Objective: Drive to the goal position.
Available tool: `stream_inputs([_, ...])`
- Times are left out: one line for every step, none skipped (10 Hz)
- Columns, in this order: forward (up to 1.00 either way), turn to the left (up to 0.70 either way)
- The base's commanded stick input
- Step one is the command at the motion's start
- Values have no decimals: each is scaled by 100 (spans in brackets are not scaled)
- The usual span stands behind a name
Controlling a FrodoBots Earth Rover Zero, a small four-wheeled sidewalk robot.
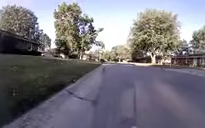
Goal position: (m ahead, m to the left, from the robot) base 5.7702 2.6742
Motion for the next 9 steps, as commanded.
stream_inputs([100, 0])
stream_inputs([100, 0])
stream_inputs([100, 0])
stream_inputs([100, 0])
stream_inputs([100, 0])
stream_inputs([100, 0])
stream_inputs([100, 0])
stream_inputs([100, 0])
stream_inputs([100, 0])
